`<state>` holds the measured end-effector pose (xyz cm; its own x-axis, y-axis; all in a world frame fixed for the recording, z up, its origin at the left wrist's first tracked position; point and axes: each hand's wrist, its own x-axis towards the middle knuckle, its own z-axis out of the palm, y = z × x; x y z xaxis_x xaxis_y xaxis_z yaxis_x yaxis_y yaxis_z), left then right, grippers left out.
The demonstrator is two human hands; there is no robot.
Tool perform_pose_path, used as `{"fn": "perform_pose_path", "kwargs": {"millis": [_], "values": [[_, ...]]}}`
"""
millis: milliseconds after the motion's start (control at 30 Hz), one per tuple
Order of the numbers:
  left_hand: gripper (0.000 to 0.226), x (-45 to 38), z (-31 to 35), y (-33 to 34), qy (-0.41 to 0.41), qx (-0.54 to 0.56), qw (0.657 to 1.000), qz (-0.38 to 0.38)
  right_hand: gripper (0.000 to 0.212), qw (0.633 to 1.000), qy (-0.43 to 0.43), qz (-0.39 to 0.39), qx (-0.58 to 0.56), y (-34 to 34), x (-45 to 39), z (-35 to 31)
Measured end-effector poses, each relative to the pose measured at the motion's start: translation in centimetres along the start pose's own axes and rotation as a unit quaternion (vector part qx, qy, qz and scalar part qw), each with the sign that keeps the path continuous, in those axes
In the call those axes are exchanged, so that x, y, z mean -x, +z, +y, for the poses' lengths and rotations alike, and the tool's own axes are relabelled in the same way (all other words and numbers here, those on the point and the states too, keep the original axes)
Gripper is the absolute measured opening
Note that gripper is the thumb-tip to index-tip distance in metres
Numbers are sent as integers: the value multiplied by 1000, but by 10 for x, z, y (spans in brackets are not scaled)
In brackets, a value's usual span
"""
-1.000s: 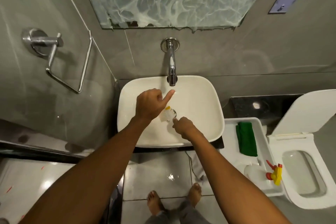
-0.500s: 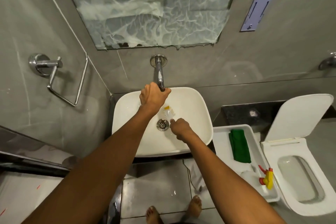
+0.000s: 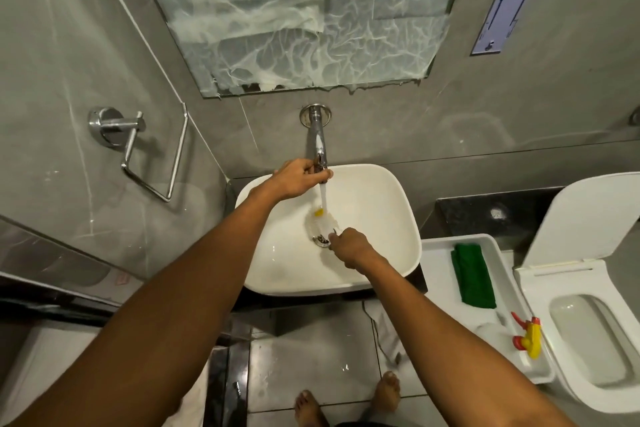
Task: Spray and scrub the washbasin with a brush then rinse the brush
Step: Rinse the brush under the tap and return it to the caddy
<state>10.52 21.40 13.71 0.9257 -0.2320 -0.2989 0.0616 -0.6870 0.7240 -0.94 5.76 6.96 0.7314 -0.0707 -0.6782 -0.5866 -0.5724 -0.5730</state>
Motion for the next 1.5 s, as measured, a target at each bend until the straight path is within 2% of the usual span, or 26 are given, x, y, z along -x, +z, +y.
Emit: {"fn": "perform_pose_path", "kwargs": {"millis": [100,333,400,467,533,600,667,700,733,767,800,833,900,933,1000,1067,1133,1200,1233,1267,1333,1367,1400,1433,1467,1500], "values": [[58,0,-2,7,-10,-2,1000,24,46,1000,-11,1,5,4,3,7],[47,5,4,8,-15,-38,998,40,49,997,-62,19,38,0,8,18],[46,6,6,9,-14,-39,998,47,52,996,-72,30,-40,-3,13,22],[46,8,6,11,-11,-34,998,54,52,980,-41,-12,-194,-7,16,25],[45,10,7,11,-11,-31,998,55,47,927,8,-106,-359,-11,15,29],[44,10,8,12,-12,-30,998,59,35,821,53,-224,-523,-15,15,30],[43,10,9,12,-11,-32,997,63,29,732,63,-301,-609,-18,16,32],[42,11,9,12,-11,-33,997,63,28,714,58,-318,-621,-19,17,32],[42,10,9,13,-11,-34,997,62,28,714,55,-322,-619,-19,17,32],[40,11,8,13,-10,-35,998,60,29,734,57,-311,-602,-18,17,32],[40,11,9,13,-10,-36,997,60,30,775,53,-280,-564,-17,16,31],[40,11,9,13,-11,-39,997,60,32,838,38,-223,-497,-15,13,31],[41,12,10,13,-12,-47,997,64,39,957,-14,-63,-283,-11,10,30],[41,12,10,14,-13,-51,996,66,43,983,-44,10,-175,-8,8,30],[45,12,10,14,-16,-62,995,71,49,992,-78,95,-16,-3,3,31],[54,12,7,14,-22,-72,994,77,50,988,-87,123,26,-1,2,34],[62,12,5,14,-24,-81,992,92,50,989,-96,111,-4,-2,3,36],[62,13,4,16,-21,-85,990,110,52,985,-66,76,-139,0,5,36],[60,13,4,18,-20,-85,989,117,52,969,-26,39,-244,0,4,36],[58,13,4,19,-19,-84,989,122,50,932,18,-15,-362,-1,4,37],[58,15,4,20,-17,-78,989,126,39,804,91,-161,-565,-8,5,37],[58,16,4,20,-15,-75,989,125,35,742,111,-227,-621,-12,7,36],[58,17,4,19,-14,-73,990,122,32,703,115,-272,-648,-15,8,36],[58,18,4,19,-14,-74,990,119,32,690,107,-292,-653,-17,9,36],[57,18,6,19,-15,-75,990,118,32,699,97,-294,-644,-18,9,35],[56,19,8,18,-18,-77,990,119,32,727,87,-278,-621,-18,10,34]]}}
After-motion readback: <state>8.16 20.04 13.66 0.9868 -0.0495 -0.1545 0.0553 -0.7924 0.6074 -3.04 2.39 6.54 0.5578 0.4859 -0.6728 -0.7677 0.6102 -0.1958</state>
